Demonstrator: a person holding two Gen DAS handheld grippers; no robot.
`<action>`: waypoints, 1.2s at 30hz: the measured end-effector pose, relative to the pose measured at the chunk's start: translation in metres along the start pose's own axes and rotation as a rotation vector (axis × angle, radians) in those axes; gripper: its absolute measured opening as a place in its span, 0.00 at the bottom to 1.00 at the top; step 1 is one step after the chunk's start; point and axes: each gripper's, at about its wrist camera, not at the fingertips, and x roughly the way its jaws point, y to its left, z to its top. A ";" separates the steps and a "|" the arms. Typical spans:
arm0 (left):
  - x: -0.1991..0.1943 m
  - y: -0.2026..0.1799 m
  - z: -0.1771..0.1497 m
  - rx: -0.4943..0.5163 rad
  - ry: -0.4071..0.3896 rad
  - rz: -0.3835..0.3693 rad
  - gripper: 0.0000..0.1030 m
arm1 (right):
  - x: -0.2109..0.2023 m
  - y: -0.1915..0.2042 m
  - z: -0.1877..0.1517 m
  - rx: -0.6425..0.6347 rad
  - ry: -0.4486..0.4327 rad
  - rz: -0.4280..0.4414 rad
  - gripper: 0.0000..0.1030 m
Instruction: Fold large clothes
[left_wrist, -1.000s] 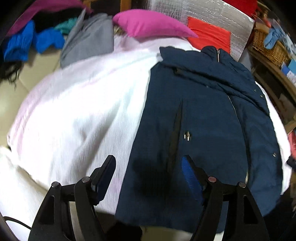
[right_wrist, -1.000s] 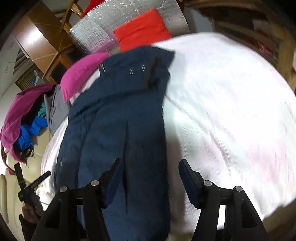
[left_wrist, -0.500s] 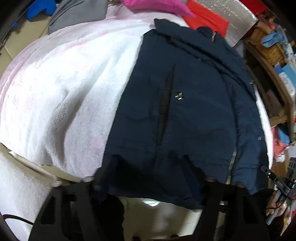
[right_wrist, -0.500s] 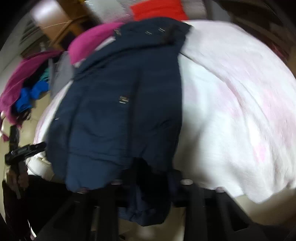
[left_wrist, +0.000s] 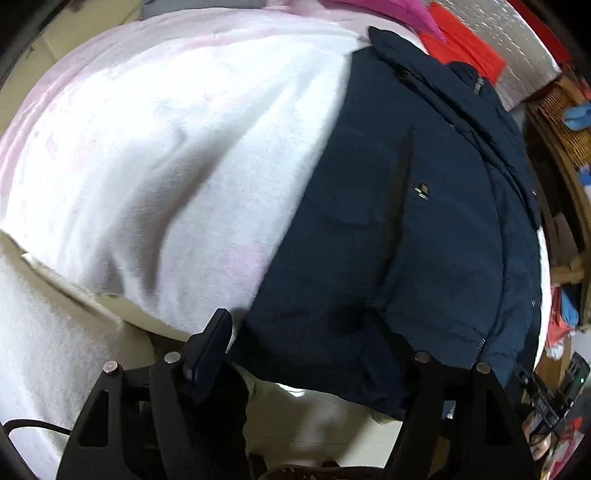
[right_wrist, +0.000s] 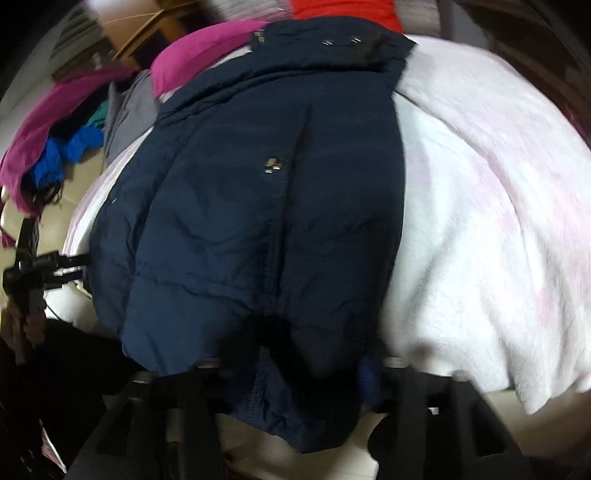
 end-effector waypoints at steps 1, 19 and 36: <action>0.002 -0.003 -0.002 0.017 0.014 -0.005 0.71 | -0.002 0.001 0.000 -0.007 -0.014 0.003 0.23; 0.002 -0.028 -0.001 0.135 0.010 -0.076 0.20 | -0.035 0.002 -0.008 -0.060 -0.136 0.001 0.11; -0.106 -0.065 0.130 0.133 -0.256 -0.358 0.12 | -0.133 -0.017 0.119 0.030 -0.524 0.145 0.09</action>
